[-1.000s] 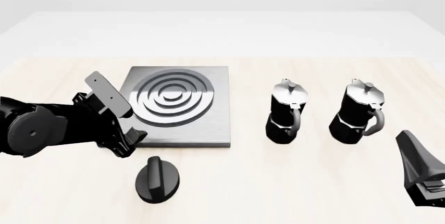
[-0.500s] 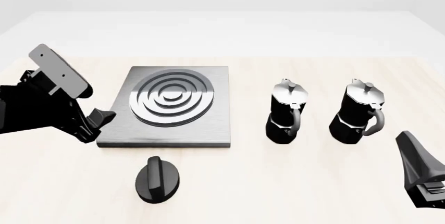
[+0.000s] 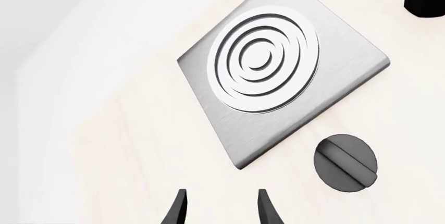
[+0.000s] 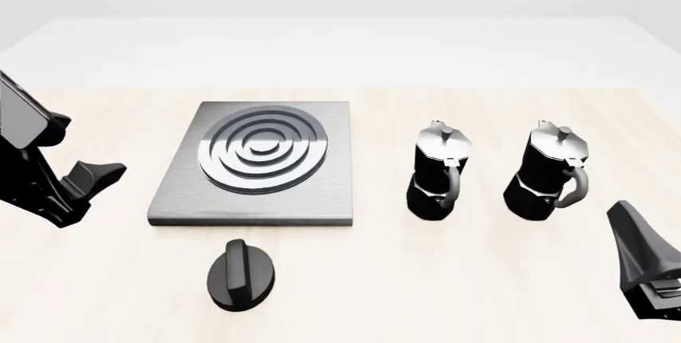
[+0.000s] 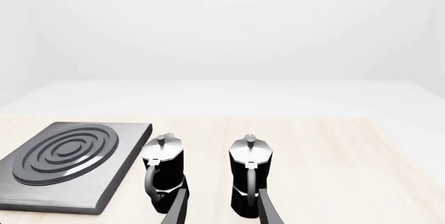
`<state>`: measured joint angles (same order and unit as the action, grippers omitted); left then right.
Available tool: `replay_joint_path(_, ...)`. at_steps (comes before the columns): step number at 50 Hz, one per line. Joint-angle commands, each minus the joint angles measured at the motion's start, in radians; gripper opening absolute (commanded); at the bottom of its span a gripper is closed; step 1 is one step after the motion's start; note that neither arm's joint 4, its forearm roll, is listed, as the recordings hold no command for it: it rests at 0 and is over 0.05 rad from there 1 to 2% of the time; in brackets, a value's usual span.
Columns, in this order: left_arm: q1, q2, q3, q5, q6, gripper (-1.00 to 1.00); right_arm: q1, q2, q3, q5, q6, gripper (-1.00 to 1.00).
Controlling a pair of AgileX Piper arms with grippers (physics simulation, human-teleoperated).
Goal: Turn off the stove.
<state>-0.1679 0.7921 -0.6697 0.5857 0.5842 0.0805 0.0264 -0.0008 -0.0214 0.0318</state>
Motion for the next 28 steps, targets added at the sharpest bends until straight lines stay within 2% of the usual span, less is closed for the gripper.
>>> replay_joint_path(1,0.020,-0.078,-0.021,0.072,0.011,1.00,0.001,-0.007,0.000,0.004,0.002,1.00)
replay_joint_path(20,0.026,-0.118,-0.056,0.118,0.024,1.00,0.003,-0.005,0.000,0.001,0.004,1.00)
replay_joint_path(28,0.010,-0.127,-0.115,0.139,0.019,1.00,0.004,-0.008,-0.001,0.003,0.005,1.00)
